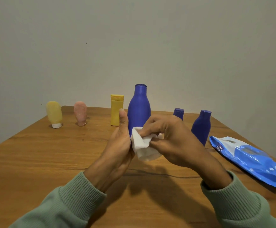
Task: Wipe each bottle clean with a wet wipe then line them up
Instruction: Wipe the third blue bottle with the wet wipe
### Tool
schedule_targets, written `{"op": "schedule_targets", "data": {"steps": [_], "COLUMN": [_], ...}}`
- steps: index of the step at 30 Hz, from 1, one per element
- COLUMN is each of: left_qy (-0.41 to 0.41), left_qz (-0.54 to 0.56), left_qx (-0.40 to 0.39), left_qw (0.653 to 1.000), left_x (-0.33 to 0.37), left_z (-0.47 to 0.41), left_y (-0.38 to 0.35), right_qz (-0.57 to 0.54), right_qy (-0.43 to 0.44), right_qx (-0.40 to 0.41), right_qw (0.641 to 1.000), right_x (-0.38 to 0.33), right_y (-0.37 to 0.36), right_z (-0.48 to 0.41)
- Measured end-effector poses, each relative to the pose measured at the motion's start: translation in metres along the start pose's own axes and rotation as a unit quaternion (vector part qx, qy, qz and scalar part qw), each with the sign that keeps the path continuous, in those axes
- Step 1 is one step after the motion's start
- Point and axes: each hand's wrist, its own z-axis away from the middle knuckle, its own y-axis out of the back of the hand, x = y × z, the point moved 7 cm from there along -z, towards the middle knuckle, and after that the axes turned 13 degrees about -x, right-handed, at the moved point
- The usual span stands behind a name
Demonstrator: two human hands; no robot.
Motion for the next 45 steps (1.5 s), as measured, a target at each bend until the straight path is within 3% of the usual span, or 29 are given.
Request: {"op": "schedule_targets", "data": {"steps": [2,8,16,25,35,45], "left_qy": [-0.003,-0.029,-0.020,-0.021,0.017,0.012], "left_qz": [0.003,-0.057,-0.043,-0.023,0.107,0.176], "left_qx": [0.007,-0.002,-0.017,-0.064,-0.044,-0.099], "left_qw": [1.000,0.998,0.999,0.997,0.993,0.979], "left_x": [-0.001,0.002,-0.002,0.004,0.001,0.008], "left_z": [-0.002,-0.005,-0.004,-0.006,-0.006,-0.006], "left_y": [0.001,0.000,-0.007,-0.007,0.001,-0.003], "right_qz": [-0.038,-0.136,-0.128,-0.142,-0.194,-0.190], "right_qy": [0.001,-0.012,-0.018,-0.015,-0.011,-0.020], "right_qx": [-0.017,0.090,0.141,0.137,0.107,0.128], "right_qw": [0.999,0.987,0.981,0.980,0.975,0.973], "right_x": [0.003,0.017,0.015,0.018,0.020,0.032], "right_y": [0.004,0.031,0.018,0.020,0.014,0.025], "right_z": [0.001,0.009,0.006,0.006,0.004,0.006]}}
